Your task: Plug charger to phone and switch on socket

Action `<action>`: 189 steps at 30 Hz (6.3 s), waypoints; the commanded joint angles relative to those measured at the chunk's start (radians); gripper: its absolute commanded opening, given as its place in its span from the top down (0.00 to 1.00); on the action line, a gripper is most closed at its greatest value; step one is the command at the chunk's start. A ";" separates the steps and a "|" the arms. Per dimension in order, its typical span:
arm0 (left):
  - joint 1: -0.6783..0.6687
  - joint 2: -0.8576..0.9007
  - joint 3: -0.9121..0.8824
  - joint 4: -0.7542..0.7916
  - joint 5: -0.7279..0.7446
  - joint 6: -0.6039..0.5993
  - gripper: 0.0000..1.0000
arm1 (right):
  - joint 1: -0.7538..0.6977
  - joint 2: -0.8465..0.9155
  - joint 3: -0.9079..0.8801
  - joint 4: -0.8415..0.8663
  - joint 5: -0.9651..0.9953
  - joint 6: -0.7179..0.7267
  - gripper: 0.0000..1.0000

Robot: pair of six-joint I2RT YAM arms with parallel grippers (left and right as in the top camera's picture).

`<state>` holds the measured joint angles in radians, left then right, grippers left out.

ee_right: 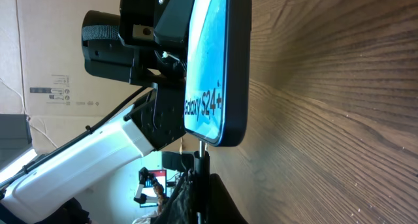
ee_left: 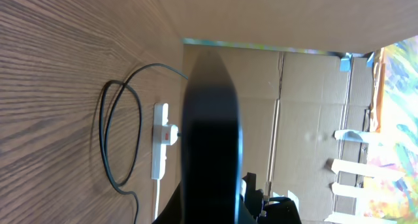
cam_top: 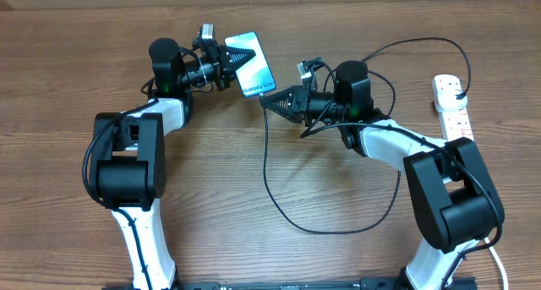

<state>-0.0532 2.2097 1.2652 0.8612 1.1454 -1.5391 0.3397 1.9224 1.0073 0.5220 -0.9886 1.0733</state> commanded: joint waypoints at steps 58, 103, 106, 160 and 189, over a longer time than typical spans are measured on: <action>-0.031 -0.016 0.014 0.011 0.286 -0.050 0.95 | -0.016 -0.013 0.000 0.032 -0.012 -0.056 0.96; 0.166 -0.016 0.014 -0.076 0.228 0.180 0.95 | 0.367 -0.047 0.144 -0.640 1.174 -0.803 0.00; 0.166 -0.016 0.014 -0.076 0.228 0.182 0.96 | 0.373 -0.031 0.144 -0.634 1.224 -0.821 0.00; 0.164 -0.016 0.014 -0.079 0.297 0.189 0.96 | 0.227 -0.006 0.276 -0.786 0.354 -0.676 0.96; 0.005 -0.016 0.014 0.132 0.054 -0.078 0.96 | 0.068 -0.009 -0.301 0.516 0.005 0.153 0.96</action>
<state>-0.0547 2.2097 1.2694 0.9806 1.2278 -1.5986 0.4080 1.9213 0.7158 1.0355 -1.0195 1.1839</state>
